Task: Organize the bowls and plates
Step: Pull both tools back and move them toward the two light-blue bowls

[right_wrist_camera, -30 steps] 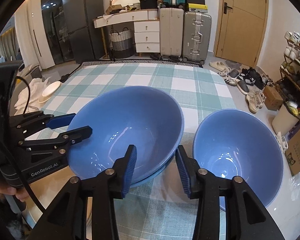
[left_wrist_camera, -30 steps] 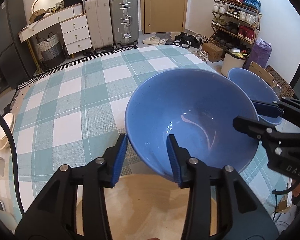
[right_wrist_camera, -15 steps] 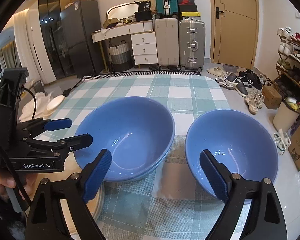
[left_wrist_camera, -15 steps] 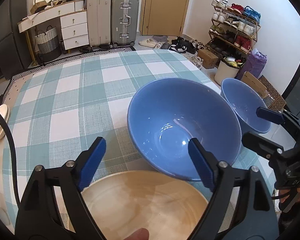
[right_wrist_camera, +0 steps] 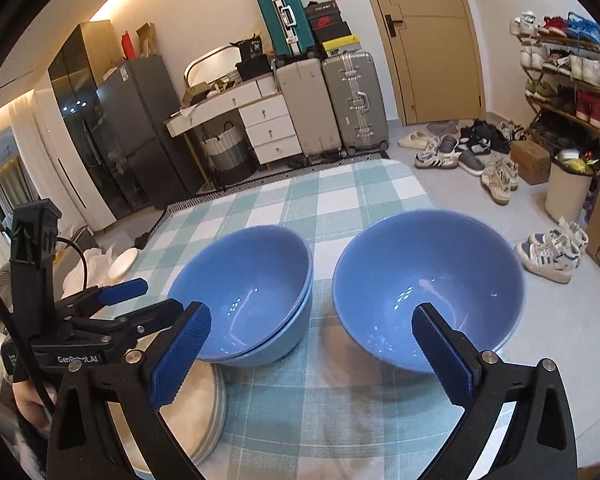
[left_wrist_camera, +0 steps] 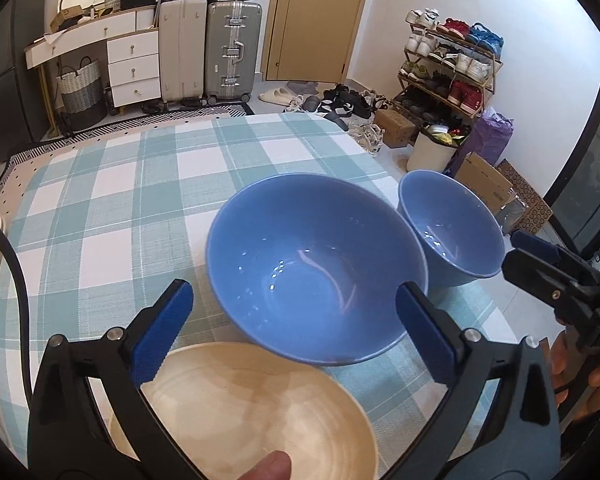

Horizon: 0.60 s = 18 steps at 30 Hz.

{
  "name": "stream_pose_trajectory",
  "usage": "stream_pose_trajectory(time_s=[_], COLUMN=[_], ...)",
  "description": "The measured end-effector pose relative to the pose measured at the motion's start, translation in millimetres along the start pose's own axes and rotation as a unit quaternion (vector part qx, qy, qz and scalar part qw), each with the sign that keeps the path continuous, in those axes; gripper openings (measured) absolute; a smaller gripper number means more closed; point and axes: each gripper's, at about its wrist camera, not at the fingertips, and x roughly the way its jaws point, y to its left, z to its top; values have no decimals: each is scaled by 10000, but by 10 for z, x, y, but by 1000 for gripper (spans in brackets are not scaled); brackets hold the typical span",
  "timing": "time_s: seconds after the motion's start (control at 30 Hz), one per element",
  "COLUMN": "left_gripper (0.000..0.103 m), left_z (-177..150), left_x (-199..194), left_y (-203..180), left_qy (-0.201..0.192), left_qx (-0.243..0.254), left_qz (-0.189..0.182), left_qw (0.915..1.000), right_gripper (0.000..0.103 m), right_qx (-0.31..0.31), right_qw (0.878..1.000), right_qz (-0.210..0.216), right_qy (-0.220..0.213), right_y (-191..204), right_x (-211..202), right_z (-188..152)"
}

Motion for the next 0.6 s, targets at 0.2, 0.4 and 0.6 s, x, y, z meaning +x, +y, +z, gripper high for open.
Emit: stream_pose_trajectory(time_s=[0.2, 0.4, 0.6], left_gripper=[101, 101, 101], left_z=[1, 5, -5], left_x=[-19, 6, 43], left_y=[-246, -468, -687], left_qy=[3, 24, 72], left_qx=[53, 156, 226], left_qz=[-89, -98, -139], left_qw=[9999, 9998, 9996], right_gripper=[102, 102, 102], right_qx=[93, 511, 479], right_qw=[9989, 9964, 9962], right_qz=[-248, -333, -449], right_qy=[-377, -584, -573], right_y=[-171, -452, -575], right_x=[-293, -487, -581], right_z=[47, 16, -15])
